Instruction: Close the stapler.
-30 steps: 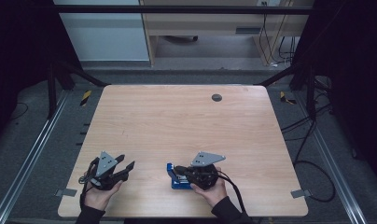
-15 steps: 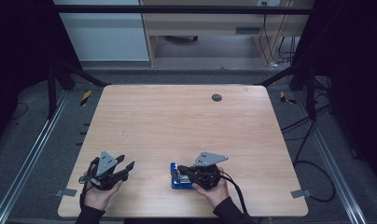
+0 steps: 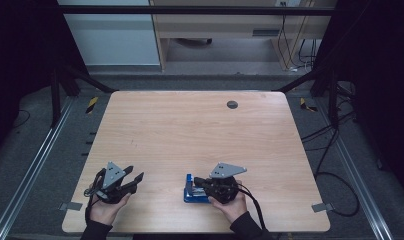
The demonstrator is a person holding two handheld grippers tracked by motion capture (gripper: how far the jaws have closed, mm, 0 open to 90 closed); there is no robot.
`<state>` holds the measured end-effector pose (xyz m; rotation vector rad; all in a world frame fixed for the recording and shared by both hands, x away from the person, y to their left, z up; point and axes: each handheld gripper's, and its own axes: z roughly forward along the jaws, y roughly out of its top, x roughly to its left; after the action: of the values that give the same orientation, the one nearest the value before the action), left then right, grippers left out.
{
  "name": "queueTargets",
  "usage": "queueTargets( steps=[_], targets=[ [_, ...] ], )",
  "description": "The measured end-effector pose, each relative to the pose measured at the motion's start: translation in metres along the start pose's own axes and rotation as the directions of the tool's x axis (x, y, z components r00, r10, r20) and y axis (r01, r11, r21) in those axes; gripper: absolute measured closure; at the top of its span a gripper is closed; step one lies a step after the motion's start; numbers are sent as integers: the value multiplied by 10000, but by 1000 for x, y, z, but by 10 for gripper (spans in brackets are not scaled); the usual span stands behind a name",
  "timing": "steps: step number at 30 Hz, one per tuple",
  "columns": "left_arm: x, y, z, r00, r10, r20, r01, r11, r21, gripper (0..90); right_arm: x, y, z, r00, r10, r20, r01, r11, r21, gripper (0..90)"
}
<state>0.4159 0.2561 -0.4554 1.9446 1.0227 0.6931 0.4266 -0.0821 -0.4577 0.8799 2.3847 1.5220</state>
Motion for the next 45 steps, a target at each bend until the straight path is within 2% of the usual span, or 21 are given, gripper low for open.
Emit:
queueTargets(
  steps=[8,15,20,26,37,45],
  targets=[
    [0,-1,-1,9998,-114,167,115,9999,-55,527,-5,-1,-5,9999,75,73,-74,9999,-118,900],
    [0,-2,-1,9998,-156,155,158,9998,-95,525,-13,0,-20,9998,95,187,-88,9992,-387,900],
    [0,-4,-1,9998,-139,118,140,9999,-66,522,-17,6,-30,9995,60,297,-42,9981,-613,900],
    [3,-8,-1,9993,-344,118,345,9993,-109,509,-18,21,-41,9994,52,336,-15,9942,-1074,900],
    [8,-14,3,9975,-703,-13,703,9975,59,484,-10,48,-46,9996,-249,126,264,9903,-1365,900],
    [9,-14,3,9978,-665,55,664,9977,111,481,8,59,-36,9975,-620,-325,582,9925,-1070,900]
  ],
)
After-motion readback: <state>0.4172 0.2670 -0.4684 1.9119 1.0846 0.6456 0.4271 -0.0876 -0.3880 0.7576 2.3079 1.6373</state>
